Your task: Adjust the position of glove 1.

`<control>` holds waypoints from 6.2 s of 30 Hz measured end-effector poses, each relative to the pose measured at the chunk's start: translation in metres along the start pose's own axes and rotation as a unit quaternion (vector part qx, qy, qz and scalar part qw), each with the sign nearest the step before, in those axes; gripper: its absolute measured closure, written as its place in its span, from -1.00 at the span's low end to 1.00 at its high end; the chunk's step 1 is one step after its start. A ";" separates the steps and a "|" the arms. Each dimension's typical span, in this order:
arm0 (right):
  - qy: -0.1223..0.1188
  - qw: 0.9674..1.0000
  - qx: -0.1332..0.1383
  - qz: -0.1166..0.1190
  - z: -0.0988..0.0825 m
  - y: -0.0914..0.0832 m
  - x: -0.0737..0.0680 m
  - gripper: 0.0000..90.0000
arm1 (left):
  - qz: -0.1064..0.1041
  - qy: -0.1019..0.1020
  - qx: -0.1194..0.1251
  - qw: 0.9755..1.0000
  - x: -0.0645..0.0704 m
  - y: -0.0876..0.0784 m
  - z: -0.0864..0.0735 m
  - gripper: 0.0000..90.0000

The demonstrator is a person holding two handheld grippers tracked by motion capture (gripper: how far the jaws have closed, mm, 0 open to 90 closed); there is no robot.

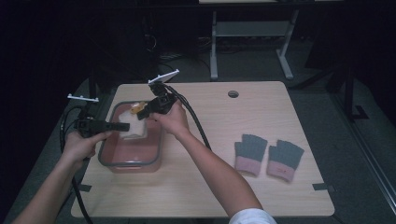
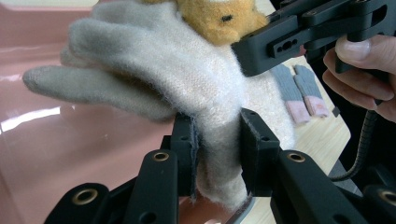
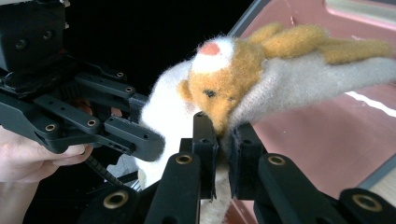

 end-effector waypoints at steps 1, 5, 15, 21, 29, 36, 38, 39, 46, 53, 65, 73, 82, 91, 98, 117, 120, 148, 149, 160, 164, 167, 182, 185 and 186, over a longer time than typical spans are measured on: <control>0.002 1.000 -0.002 -0.002 0.000 0.002 0.001 0.84 | 0.000 -0.001 0.000 1.000 -0.001 0.001 -0.001 0.55; 0.008 1.000 -0.007 0.001 -0.003 0.008 0.005 0.84 | 0.002 -0.005 -0.008 1.000 -0.006 0.004 -0.005 0.56; 0.026 1.000 -0.013 0.001 -0.015 0.026 0.021 0.83 | 0.018 -0.013 -0.035 0.999 -0.019 0.016 -0.019 0.56; 0.038 0.999 -0.025 0.000 -0.023 0.037 0.031 0.83 | 0.029 -0.017 -0.051 0.998 -0.025 0.024 -0.027 0.56; 0.052 0.998 -0.047 -0.009 -0.032 0.051 0.045 0.82 | 0.042 -0.022 -0.077 0.996 -0.032 0.036 -0.036 0.56; 0.056 0.996 -0.068 -0.028 -0.036 0.056 0.048 0.80 | 0.053 -0.023 -0.092 0.994 -0.036 0.044 -0.043 0.56; 0.053 0.995 -0.071 -0.035 -0.037 0.056 0.048 0.78 | 0.059 -0.022 -0.098 0.993 -0.038 0.046 -0.045 0.56; 0.053 0.995 -0.071 -0.035 -0.037 0.056 0.048 0.78 | 0.061 -0.021 -0.100 0.993 -0.038 0.047 -0.046 0.56; 0.050 0.994 -0.080 -0.049 -0.036 0.052 0.047 0.71 | 0.077 -0.014 -0.116 0.990 -0.039 0.053 -0.048 0.56; 0.041 0.994 -0.079 -0.057 -0.035 0.046 0.046 0.64 | 0.095 -0.014 -0.128 0.987 -0.042 0.058 -0.050 0.56; 0.035 0.996 -0.067 -0.052 -0.032 0.030 0.040 0.62 | 0.123 -0.005 -0.141 0.982 -0.043 0.056 -0.048 0.38; 0.027 0.997 -0.057 -0.046 -0.032 0.021 0.036 0.59 | 0.130 0.000 -0.113 0.985 -0.040 0.037 -0.034 0.35; 0.018 0.998 -0.051 -0.041 -0.035 0.009 0.032 0.56 | 0.139 0.014 -0.146 0.979 -0.039 0.055 -0.042 0.65; 0.017 0.998 -0.047 -0.041 -0.038 0.002 0.032 0.54 | 0.156 0.020 -0.165 0.974 -0.043 0.062 -0.047 0.61; 0.015 0.998 -0.043 -0.043 -0.039 -0.006 0.032 0.50 | 0.139 0.011 -0.130 0.982 -0.033 0.052 -0.036 0.53; 0.002 0.999 -0.019 -0.045 -0.052 -0.044 0.037 0.24 | 0.100 0.027 -0.087 0.991 -0.009 0.042 -0.024 0.33; 0.002 0.998 -0.018 -0.055 -0.057 -0.052 0.040 0.21 | 0.092 0.033 -0.083 0.992 -0.003 0.043 -0.022 0.30; 0.018 0.995 0.010 -0.095 -0.090 -0.116 0.064 0.12 | 0.055 0.081 -0.069 0.993 0.055 0.068 0.000 0.10; 0.021 0.995 0.007 -0.098 -0.092 -0.118 0.064 0.12 | 0.055 0.083 -0.069 0.993 0.057 0.070 0.000 0.09; 0.031 0.992 0.018 -0.120 -0.109 -0.139 0.076 0.09 | 0.039 0.100 -0.079 0.991 0.079 0.086 -0.001 -0.02; 0.035 0.991 0.019 -0.125 -0.116 -0.147 0.078 0.08 | 0.037 0.110 -0.080 0.990 0.089 0.090 -0.002 -0.07; 0.037 0.991 0.024 -0.130 -0.121 -0.153 0.080 0.08 | 0.035 0.114 -0.080 0.990 0.096 0.094 -0.002 -0.09; 0.057 0.986 0.038 -0.154 -0.145 -0.183 0.093 0.04 | 0.015 0.135 -0.092 0.986 0.125 0.113 -0.004 -0.20; 0.060 0.985 0.041 -0.156 -0.149 -0.188 0.094 0.04 | 0.012 0.139 -0.091 0.986 0.130 0.117 -0.005 -0.22; 0.059 0.985 0.040 -0.158 -0.151 -0.190 0.095 0.04 | 0.011 0.139 -0.090 0.986 0.132 0.118 -0.005 -0.23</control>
Point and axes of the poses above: each handheld gripper's, and its own axes: y roughly forward along the jaws, z roughly out of its top, x roughly to its right, the point moved 5 cm from there along y, roughly forward along the jaws, and after that the axes turned 5 degrees about z, right-handed, at the moved point
